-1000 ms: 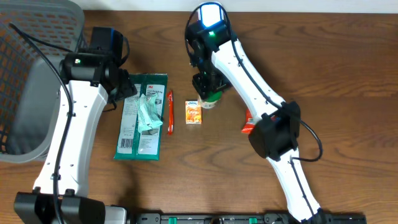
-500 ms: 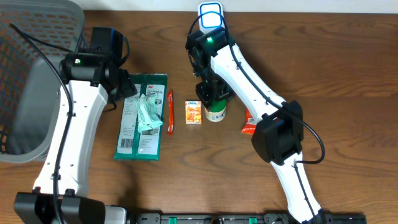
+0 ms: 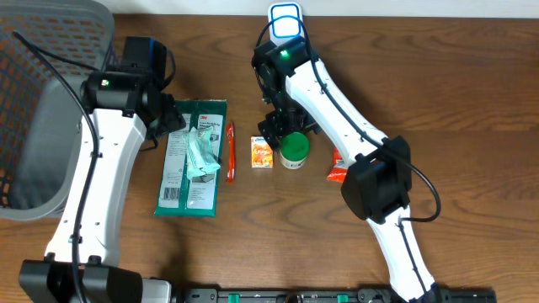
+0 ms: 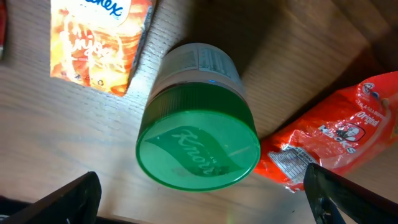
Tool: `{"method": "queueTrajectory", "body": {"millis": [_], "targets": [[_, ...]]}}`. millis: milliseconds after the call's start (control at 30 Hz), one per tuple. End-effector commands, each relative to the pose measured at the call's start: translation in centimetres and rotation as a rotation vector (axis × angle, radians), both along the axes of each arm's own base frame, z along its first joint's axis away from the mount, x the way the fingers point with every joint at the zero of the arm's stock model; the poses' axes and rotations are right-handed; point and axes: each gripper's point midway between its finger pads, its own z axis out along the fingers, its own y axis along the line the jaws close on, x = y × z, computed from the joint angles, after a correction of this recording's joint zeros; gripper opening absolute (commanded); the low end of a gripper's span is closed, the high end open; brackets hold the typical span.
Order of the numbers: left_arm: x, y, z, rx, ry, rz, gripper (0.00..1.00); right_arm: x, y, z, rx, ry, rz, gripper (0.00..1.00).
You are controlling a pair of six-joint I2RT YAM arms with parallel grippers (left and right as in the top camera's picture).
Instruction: Scan the item barcode
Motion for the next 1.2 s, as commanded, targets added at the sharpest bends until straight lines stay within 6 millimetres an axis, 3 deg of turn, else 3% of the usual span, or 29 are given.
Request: {"method": "queueTrajectory", "body": {"millis": [0, 133, 233, 467, 600, 800, 1033, 1167], "targets": [[-0.1, 0.4, 0.0, 0.015, 0.0, 0.013, 0.83, 0.3, -0.7, 5.3, 0.078, -0.105, -0.093, 0.99], [-0.1, 0.4, 0.0, 0.015, 0.0, 0.013, 0.83, 1.3, -2.1, 7.3, 0.09, -0.171, -0.236, 0.99], [-0.1, 0.4, 0.0, 0.015, 0.001, 0.013, 0.83, 2.1, -3.7, 7.2, 0.043, -0.195, -0.434, 0.99], [-0.1, 0.4, 0.0, 0.015, 0.001, 0.013, 0.83, 0.4, -2.5, 4.3, 0.061, -0.074, -0.474, 0.99], [-0.1, 0.4, 0.0, 0.015, 0.001, 0.013, 0.83, -0.5, -1.3, 1.4, 0.035, -0.049, -0.515, 0.98], [-0.1, 0.4, 0.0, 0.015, 0.001, 0.013, 0.83, -0.3, -0.5, -0.7, 0.04, -0.061, -0.576, 0.95], [-0.1, 0.4, 0.0, 0.015, 0.001, 0.013, 0.83, -0.5, -0.3, -3.7, 0.045, -0.048, -0.622, 0.82], [-0.1, 0.4, 0.0, 0.015, 0.001, 0.013, 0.83, -0.1, -0.1, -3.9, 0.059, -0.06, -0.622, 0.71]]}}
